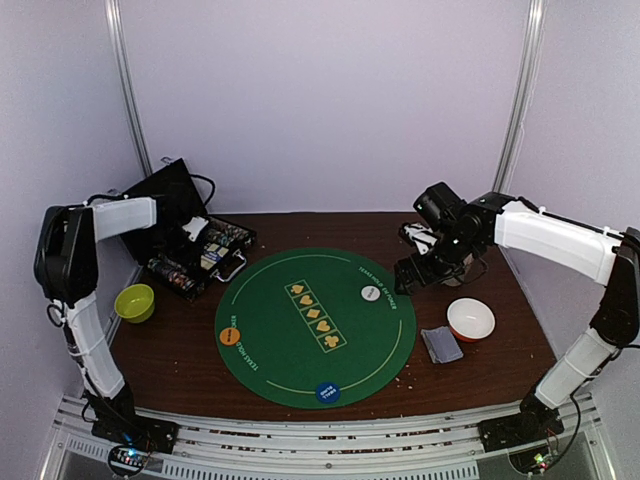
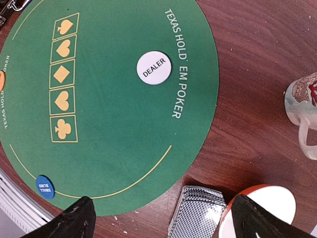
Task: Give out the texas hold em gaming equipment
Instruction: Pick up the pile of poker chips from the chip case, then pass from the left arm to the right
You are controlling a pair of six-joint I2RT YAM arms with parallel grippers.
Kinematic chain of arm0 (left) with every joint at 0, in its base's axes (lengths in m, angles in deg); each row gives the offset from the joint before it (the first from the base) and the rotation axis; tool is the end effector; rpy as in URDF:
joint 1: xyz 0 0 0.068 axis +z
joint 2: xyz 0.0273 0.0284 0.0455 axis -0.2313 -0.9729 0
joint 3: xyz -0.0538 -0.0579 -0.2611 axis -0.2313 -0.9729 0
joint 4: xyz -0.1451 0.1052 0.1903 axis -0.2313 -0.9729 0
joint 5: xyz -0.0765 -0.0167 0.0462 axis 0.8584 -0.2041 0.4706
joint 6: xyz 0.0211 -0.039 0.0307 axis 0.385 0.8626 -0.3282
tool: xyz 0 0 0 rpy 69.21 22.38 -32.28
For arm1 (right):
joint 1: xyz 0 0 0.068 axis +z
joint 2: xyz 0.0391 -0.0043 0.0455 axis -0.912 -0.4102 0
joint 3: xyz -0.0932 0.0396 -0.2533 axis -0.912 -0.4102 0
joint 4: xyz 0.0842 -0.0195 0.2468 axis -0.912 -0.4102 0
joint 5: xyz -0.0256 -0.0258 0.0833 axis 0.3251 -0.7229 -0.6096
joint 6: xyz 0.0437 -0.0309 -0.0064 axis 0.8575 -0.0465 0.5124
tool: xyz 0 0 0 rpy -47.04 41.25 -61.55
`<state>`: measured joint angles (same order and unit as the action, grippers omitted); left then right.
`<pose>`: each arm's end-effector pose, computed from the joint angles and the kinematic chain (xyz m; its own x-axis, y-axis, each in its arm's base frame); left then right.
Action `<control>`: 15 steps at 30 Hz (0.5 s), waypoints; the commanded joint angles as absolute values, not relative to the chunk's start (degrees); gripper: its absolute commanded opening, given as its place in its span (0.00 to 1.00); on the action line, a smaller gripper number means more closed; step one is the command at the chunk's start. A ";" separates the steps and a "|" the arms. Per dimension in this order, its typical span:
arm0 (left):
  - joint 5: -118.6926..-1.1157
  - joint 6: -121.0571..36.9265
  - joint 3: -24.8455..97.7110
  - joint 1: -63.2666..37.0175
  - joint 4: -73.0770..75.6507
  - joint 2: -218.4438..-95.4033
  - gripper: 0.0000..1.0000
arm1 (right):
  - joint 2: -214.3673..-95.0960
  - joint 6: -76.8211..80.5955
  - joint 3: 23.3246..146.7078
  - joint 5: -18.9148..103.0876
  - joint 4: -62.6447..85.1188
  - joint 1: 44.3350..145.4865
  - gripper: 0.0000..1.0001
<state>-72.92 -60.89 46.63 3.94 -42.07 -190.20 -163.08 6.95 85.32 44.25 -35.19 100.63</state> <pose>0.3877 -0.0615 0.2076 -0.8879 0.2748 -0.3689 0.2459 0.9613 0.1241 0.2636 0.1876 0.2834 -0.8241 -0.3241 -0.4646 -0.4473 0.8755 0.1826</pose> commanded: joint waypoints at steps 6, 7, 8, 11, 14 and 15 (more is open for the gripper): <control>-48.99 -43.72 38.94 -6.31 -33.32 -165.98 0.00 | -164.11 5.53 95.89 50.58 -36.11 106.58 0.97; -45.60 -40.97 36.86 -8.19 -29.05 -164.82 0.00 | -164.95 3.98 97.55 51.89 -35.92 108.98 0.97; -42.79 -37.33 34.37 -10.67 -25.49 -164.08 0.00 | -165.53 2.74 98.77 52.85 -35.35 111.78 0.97; -32.84 -30.08 28.67 -15.98 -14.79 -165.66 0.00 | -165.96 -1.34 98.00 51.78 -29.54 115.59 0.97; -31.87 -29.70 30.52 -21.03 -13.97 -172.99 0.00 | -166.50 -1.42 96.82 47.50 -26.69 116.39 0.97; -31.03 -30.00 31.40 -22.53 -13.80 -175.23 0.00 | -166.55 -0.73 96.18 46.57 -26.81 116.53 0.96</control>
<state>-39.46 -35.27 30.13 -18.81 -22.49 -167.86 -165.61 0.85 97.76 48.97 -29.44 116.83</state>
